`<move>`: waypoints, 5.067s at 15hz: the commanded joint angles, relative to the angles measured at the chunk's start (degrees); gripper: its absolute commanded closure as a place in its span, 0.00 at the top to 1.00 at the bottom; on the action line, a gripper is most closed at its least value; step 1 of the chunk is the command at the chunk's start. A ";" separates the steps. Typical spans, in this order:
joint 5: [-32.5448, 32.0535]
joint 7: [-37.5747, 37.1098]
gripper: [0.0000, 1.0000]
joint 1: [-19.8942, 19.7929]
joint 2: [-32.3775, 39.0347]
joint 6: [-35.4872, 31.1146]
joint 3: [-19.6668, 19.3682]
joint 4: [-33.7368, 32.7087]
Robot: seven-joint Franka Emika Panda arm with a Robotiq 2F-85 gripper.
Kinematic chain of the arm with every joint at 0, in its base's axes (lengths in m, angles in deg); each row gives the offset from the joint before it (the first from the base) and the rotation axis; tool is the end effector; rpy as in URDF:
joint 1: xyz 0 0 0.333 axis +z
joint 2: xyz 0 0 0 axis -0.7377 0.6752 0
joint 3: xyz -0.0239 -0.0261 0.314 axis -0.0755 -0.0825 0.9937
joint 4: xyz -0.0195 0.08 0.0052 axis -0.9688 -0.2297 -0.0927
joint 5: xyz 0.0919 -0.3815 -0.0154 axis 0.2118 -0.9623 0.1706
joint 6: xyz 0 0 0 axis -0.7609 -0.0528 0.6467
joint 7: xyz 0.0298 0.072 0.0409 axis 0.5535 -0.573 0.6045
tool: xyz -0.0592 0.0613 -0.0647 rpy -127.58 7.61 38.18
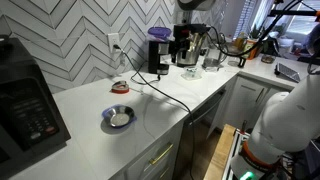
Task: Put the blue lid on top of the microwave.
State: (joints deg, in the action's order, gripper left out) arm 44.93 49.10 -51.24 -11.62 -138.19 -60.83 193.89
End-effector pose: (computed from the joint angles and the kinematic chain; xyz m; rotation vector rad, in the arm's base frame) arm 0.4538 -0.0751 0.5697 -3.1376 0.1174 0.0182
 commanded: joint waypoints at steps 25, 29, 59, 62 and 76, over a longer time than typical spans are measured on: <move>-8.09 -29.74 1.00 -8.40 29.98 -9.56 -6.33 -44.68; -8.11 -29.72 1.00 -8.36 29.84 -10.02 -6.28 -44.75; -0.87 -37.57 0.41 -12.08 52.77 0.49 -10.11 -74.08; -1.10 -38.58 0.13 -12.00 53.76 1.22 -10.20 -75.02; 3.90 -28.84 0.02 -13.25 43.72 1.87 -8.24 -70.94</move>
State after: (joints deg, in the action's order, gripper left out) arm 46.36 13.08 -64.14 37.28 -138.62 -71.41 118.98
